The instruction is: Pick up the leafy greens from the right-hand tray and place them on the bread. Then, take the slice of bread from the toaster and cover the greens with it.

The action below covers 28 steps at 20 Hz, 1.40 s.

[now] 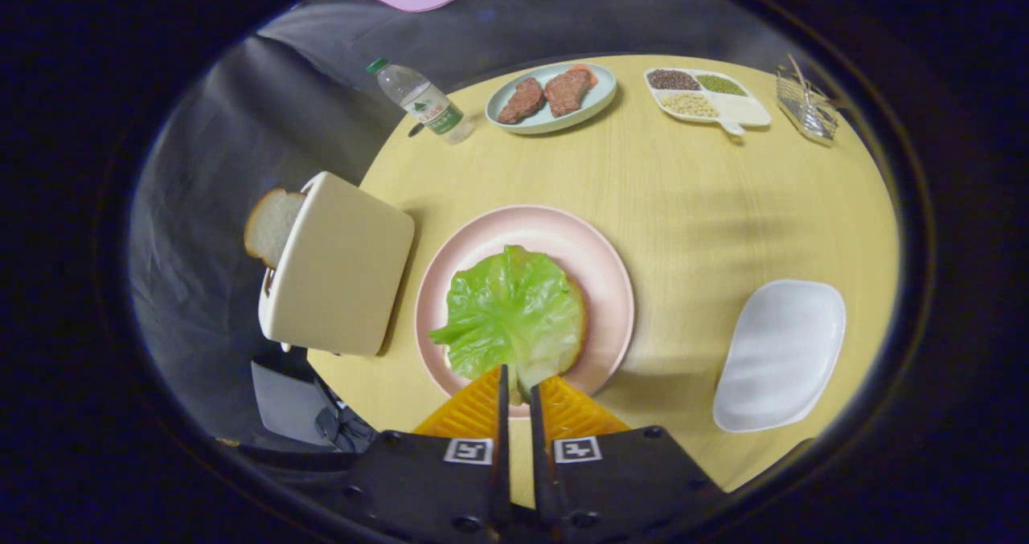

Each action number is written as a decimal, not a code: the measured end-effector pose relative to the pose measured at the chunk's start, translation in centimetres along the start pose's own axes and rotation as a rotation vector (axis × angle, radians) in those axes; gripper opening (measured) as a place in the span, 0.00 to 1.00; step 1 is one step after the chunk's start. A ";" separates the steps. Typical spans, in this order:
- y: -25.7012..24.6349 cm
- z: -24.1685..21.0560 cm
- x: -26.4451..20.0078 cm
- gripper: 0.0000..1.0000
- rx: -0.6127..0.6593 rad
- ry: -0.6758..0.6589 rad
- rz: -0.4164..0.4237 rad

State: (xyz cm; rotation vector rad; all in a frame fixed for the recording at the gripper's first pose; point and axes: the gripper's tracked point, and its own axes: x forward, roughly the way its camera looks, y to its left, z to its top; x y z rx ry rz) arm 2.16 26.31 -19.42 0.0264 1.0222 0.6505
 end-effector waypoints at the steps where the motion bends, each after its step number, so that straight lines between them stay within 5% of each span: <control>1: -0.2 -0.5 0.0 0.42 -0.001 0.008 -0.008; 6: -1.6 -0.6 -1.5 1.00 0.004 0.012 -0.088; 13: 0.8 2.0 -7.3 1.00 0.134 0.003 -0.086; 19: 5.9 5.7 -11.4 1.00 0.011 0.012 -0.094; 28: 17.7 12.3 -10.1 1.00 0.014 0.067 -0.061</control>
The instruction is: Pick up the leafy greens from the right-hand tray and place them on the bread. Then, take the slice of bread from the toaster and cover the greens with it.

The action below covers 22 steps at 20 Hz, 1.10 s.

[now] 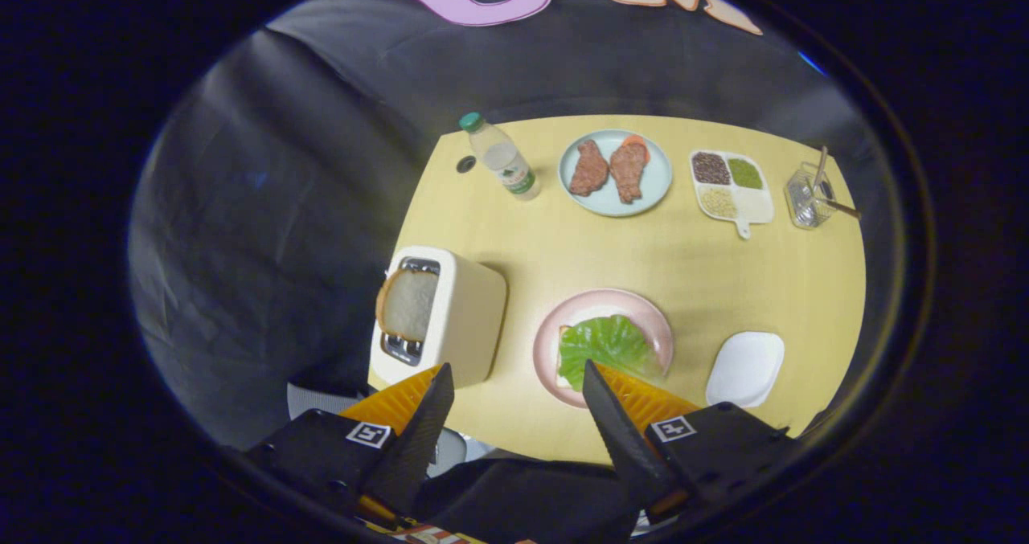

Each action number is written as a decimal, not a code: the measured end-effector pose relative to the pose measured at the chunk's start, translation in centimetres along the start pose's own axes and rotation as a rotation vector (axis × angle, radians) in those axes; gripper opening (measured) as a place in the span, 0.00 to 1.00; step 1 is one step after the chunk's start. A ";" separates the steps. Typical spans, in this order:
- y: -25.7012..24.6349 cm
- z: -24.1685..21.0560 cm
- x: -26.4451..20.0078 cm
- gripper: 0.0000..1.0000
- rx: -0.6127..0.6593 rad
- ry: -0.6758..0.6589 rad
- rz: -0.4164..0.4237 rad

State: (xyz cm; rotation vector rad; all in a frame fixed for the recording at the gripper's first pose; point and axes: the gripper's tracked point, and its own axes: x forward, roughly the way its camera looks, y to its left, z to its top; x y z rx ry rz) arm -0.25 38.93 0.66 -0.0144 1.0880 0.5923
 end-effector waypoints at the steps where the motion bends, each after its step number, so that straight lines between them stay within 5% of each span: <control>1: 1.4 0.4 0.4 1.00 0.013 0.015 0.007; 11: 11.9 1.4 8.1 1.00 0.022 0.145 -0.013; 19: 13.2 0.0 13.0 0.98 -0.008 0.206 -0.086; 22: 12.9 -0.7 14.0 0.74 -0.035 0.232 -0.112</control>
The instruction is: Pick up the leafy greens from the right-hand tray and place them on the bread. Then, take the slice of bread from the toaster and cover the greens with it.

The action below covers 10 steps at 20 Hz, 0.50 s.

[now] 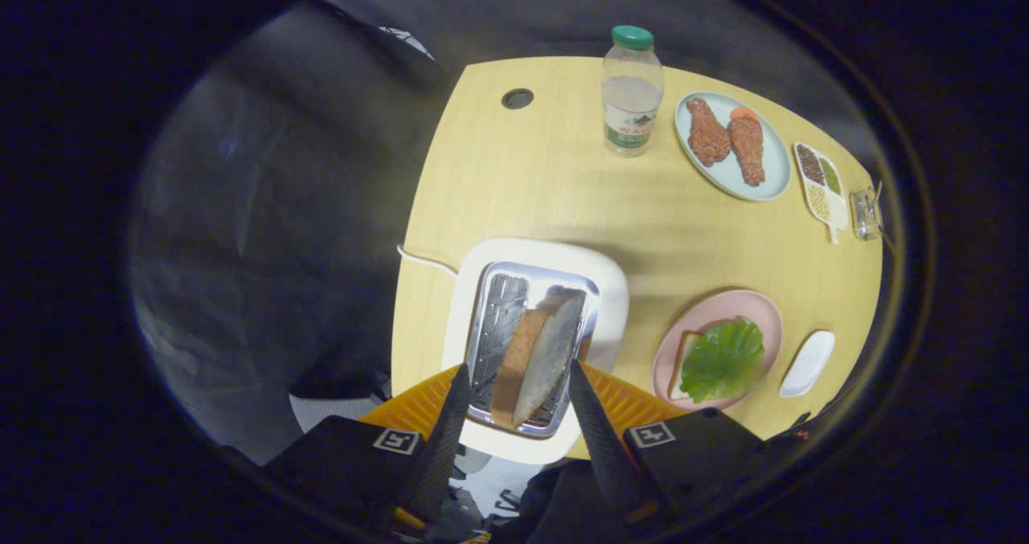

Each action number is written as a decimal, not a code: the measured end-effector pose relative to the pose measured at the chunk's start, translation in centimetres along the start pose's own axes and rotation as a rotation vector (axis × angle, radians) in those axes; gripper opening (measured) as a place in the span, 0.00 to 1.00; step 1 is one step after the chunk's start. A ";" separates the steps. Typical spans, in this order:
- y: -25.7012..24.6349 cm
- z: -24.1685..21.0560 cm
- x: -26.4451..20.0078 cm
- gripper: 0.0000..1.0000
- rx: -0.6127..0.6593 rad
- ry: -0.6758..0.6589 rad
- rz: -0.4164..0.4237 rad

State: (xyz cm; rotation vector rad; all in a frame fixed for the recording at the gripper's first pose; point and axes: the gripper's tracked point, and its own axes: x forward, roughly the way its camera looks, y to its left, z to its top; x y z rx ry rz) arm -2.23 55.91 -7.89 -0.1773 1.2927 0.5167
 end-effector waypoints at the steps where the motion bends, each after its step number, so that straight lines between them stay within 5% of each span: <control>1: -0.1 -0.3 0.3 0.66 -0.008 0.007 -0.009; 7: -1.9 -0.4 0.4 0.17 -0.001 0.019 -0.091; 10: -2.3 -0.4 -0.3 0.12 -0.004 -0.003 -0.072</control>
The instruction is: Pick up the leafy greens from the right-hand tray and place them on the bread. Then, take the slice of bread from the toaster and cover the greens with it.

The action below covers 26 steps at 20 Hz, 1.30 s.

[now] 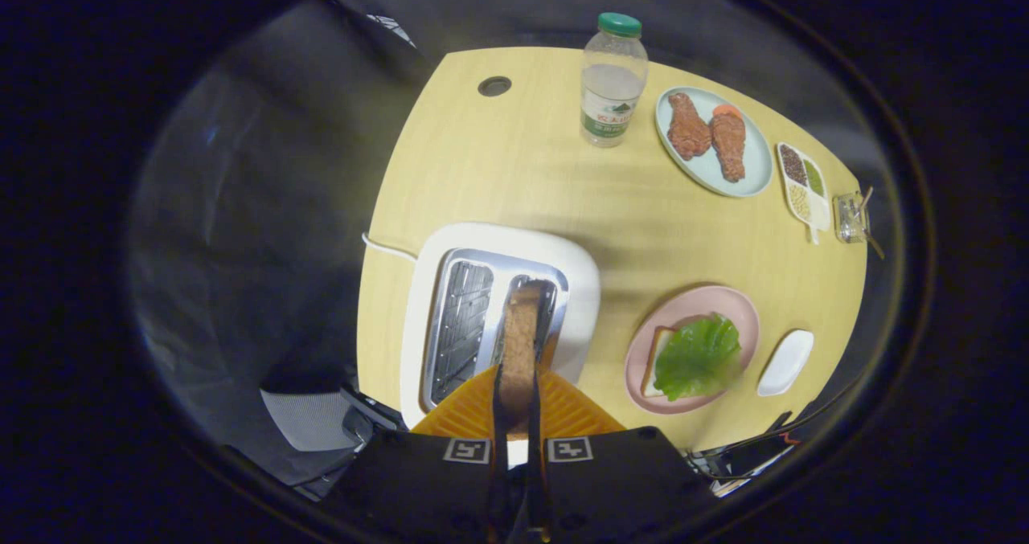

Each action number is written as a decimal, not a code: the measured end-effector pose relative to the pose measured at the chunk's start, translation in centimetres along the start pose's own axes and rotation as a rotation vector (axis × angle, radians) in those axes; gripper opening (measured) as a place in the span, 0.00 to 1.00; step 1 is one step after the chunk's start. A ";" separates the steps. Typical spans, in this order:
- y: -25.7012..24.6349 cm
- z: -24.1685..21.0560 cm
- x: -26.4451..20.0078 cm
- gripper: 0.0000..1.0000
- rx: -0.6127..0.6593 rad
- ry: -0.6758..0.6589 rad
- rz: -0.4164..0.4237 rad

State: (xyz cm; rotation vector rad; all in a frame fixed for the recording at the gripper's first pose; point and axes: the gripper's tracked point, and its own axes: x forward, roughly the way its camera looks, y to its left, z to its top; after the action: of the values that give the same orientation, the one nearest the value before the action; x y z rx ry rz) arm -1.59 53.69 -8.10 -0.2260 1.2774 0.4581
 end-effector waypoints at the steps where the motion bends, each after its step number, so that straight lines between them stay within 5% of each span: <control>1: 0.1 -0.1 -0.6 0.12 0.006 -0.007 0.015; 15: -6.3 -1.4 -11.4 0.11 0.188 -0.106 0.232; 26: -16.8 -6.2 -5.4 0.11 0.336 -0.079 0.346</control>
State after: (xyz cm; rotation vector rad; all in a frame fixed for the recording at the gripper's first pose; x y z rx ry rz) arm -0.55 35.08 -6.22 0.2982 1.2979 0.5318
